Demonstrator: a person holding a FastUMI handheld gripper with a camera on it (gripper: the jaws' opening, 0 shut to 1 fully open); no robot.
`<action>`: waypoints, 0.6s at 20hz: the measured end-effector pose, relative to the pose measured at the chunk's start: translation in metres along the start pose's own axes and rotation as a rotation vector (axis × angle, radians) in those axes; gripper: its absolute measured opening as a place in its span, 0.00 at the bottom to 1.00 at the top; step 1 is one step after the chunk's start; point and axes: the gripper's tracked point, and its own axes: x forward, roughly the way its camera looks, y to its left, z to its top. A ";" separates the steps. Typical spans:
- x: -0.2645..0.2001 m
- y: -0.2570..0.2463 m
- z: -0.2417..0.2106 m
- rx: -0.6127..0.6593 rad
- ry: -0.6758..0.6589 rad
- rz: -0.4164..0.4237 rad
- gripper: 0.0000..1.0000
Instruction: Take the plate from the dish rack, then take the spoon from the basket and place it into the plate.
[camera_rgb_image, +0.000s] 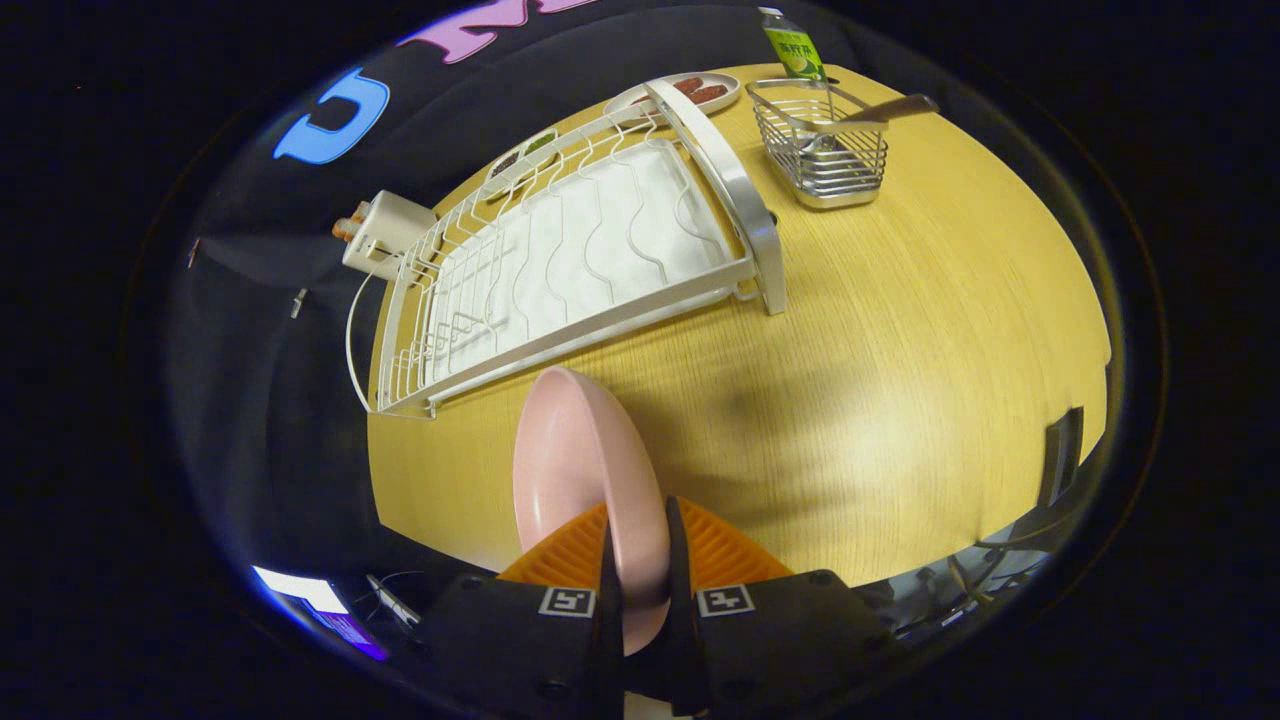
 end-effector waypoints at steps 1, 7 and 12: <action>0.003 -0.001 -0.001 0.011 -0.001 0.012 0.22; 0.009 -0.033 0.005 -0.014 -0.032 -0.083 0.27; -0.004 -0.040 0.021 -0.050 -0.112 -0.086 0.32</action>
